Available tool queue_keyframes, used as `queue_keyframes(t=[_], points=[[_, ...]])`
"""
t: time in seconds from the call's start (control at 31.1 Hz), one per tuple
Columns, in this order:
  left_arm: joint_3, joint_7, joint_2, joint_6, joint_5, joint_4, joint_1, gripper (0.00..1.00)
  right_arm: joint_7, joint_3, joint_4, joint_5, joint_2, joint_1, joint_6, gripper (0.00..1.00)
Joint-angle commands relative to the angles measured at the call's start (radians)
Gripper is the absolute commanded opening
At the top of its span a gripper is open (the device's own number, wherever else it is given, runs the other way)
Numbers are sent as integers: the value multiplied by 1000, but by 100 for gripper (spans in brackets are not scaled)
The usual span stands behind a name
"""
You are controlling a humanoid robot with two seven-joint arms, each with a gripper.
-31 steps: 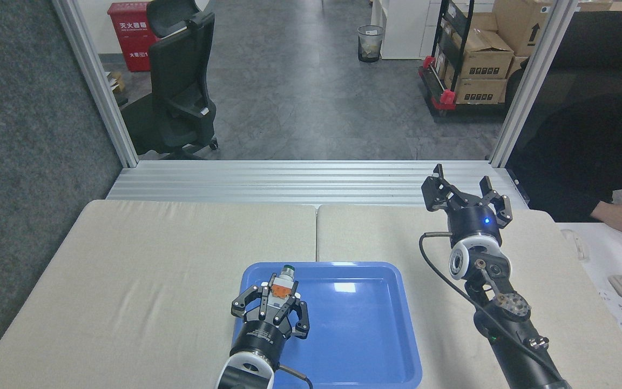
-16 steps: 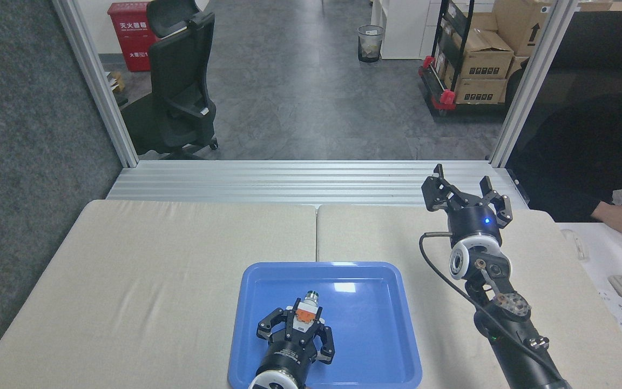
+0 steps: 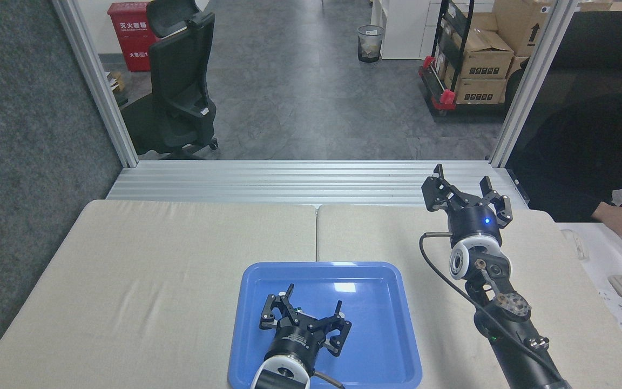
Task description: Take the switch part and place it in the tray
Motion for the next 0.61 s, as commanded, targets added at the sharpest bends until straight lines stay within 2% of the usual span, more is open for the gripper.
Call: queue_keyframes(t=[0.0, 0.1, 0.16, 0.26, 0.35, 0.45, 0.58], points=[[206, 9, 22, -16, 16, -86, -203, 100, -1, 0, -1, 0, 0, 1, 0, 100], [335, 62, 93, -97, 72, -15, -289, 100, -1, -1, 0, 0, 0, 1, 0, 100], [407, 143, 162, -169, 121, 45, -328, 100, -1, 0, 0, 0, 0, 1, 0, 100], [474, 238, 273, -264, 200, 160, -366, 100, -1, -1, -1, 0, 0, 1, 0, 100], [490, 277, 374, -324, 286, 303, -392, 100, -1, -1, 0, 0, 0, 1, 0, 100], [495, 292, 433, -343, 366, 349, -385, 100, -1, -1, 0, 0, 0, -1, 0, 100], [502, 404, 468, -353, 397, 355, -351, 100, -1, -3, 0, 0, 0, -1, 0, 100]])
